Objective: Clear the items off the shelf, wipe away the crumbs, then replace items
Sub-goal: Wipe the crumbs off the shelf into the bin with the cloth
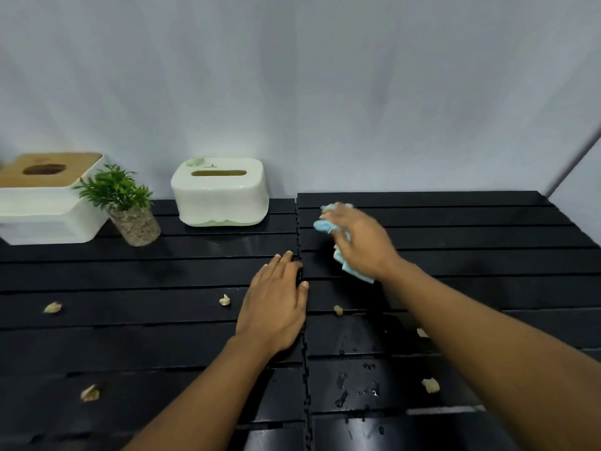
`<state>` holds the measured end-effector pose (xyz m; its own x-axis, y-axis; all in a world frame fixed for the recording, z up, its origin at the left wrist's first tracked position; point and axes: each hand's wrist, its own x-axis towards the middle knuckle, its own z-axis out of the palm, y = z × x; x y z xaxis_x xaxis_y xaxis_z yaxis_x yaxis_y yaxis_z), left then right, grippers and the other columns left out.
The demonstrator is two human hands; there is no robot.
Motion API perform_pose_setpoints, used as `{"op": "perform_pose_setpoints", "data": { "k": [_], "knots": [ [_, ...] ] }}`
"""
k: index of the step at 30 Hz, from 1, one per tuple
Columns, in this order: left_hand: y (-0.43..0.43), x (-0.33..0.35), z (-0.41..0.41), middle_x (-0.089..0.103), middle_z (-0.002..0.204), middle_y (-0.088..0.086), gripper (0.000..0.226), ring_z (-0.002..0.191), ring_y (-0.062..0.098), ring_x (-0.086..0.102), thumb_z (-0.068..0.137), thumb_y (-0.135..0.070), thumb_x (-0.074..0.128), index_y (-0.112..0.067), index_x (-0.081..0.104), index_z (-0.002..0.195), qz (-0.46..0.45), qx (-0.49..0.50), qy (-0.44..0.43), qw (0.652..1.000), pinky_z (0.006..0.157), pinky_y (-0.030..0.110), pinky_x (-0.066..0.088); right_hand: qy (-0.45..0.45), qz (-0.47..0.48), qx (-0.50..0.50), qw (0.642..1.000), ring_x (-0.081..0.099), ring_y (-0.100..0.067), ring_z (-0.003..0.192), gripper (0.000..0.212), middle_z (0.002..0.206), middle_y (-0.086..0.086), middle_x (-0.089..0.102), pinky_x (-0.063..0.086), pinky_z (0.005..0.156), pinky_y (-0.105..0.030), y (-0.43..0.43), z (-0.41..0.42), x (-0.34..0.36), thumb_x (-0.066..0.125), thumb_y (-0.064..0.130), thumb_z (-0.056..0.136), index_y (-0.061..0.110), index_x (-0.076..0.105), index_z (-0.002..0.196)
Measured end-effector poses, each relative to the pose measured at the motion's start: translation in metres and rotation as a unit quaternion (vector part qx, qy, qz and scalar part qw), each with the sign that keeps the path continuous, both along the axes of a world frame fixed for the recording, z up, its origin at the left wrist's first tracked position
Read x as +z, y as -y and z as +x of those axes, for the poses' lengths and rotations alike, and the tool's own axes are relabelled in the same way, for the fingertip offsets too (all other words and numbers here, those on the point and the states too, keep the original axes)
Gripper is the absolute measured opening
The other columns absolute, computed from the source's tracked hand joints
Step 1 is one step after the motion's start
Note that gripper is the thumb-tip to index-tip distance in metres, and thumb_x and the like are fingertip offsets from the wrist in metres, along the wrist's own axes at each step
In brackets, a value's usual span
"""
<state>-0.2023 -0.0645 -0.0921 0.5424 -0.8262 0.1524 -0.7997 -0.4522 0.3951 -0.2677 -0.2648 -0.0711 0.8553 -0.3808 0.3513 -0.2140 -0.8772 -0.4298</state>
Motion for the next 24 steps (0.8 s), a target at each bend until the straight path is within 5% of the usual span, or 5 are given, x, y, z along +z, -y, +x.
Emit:
{"op": "perform_pose_setpoints", "data": {
  "k": [5, 10, 16, 24],
  "knots": [
    [-0.002, 0.002, -0.002, 0.022, 0.158, -0.004, 0.044, 0.145, 0.011, 0.013, 0.101, -0.038, 0.028, -0.024, 0.036, 0.141, -0.015, 0.014, -0.004, 1.000, 0.118, 0.029, 0.008, -0.097, -0.037, -0.085, 0.991, 0.042, -0.023, 0.128, 0.032, 0.131, -0.007, 0.056, 0.037, 0.100, -0.035, 0.043, 0.024, 0.002, 0.043, 0.016, 0.094, 0.005, 0.060, 0.119],
    [0.000, -0.001, 0.002, 0.026, 0.156, -0.003, 0.040, 0.145, 0.014, 0.017, 0.101, -0.032, 0.028, -0.022, 0.040, 0.138, -0.016, 0.013, 0.013, 1.000, 0.118, 0.030, 0.009, -0.146, -0.062, 0.003, 0.987, 0.027, -0.017, 0.141, 0.043, 0.144, 0.002, 0.047, 0.030, 0.112, -0.037, 0.029, 0.024, -0.007, 0.042, 0.015, 0.091, 0.015, 0.052, 0.133],
    [-0.004, 0.000, 0.001, 0.025, 0.157, 0.000, 0.043, 0.145, 0.015, 0.016, 0.102, -0.031, 0.027, -0.019, 0.038, 0.143, 0.000, -0.001, 0.004, 1.000, 0.118, 0.030, 0.008, -0.130, -0.061, 0.087, 0.986, 0.026, -0.010, 0.142, 0.048, 0.146, 0.007, 0.045, 0.013, 0.112, -0.018, -0.025, -0.015, -0.006, 0.044, 0.012, 0.088, 0.020, 0.052, 0.135],
    [-0.043, 0.003, -0.047, 0.008, 0.160, -0.006, 0.052, 0.147, 0.010, 0.003, 0.101, -0.039, 0.012, -0.025, 0.018, 0.151, 0.029, -0.042, -0.012, 0.999, 0.115, 0.023, -0.007, -0.026, 0.156, 0.031, 0.987, 0.040, -0.002, 0.133, 0.044, 0.134, 0.008, 0.058, 0.028, 0.111, -0.018, -0.035, -0.095, 0.015, 0.047, 0.001, 0.088, 0.022, 0.064, 0.124]
  ]
}}
